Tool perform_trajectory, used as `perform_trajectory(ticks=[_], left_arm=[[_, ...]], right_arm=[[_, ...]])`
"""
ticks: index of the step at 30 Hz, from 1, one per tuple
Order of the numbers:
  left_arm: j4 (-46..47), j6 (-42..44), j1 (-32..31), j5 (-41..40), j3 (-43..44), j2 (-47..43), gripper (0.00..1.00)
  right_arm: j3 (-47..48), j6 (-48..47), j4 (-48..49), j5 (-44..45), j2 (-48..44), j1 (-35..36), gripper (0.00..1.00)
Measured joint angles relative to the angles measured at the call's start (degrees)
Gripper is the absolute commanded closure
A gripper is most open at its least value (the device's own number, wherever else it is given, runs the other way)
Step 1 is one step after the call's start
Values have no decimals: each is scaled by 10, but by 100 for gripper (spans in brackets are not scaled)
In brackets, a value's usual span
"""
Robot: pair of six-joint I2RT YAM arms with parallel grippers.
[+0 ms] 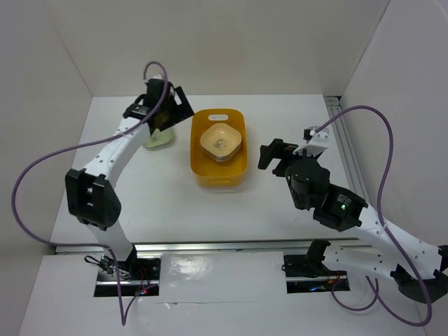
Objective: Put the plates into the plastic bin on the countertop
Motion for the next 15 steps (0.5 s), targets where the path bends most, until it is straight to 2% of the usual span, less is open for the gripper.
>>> perform_trajectory(ticks=[3,7,10,15], left_arm=[[-1,-19,68,-26,-24,-54,1],[2,-35,164,-52,-24,-52,1],[-4,-33,208,-47,3,14,1],[-14,-25,237,-23,35,143,2]], right_arm=[[-12,-4,4,-10,0,-2,0],[-38,-33,21,-54,-1,-9,0],[-52,-62,30,-101,2,-13,0],[-53,-94,42,-151,19,-20,0]])
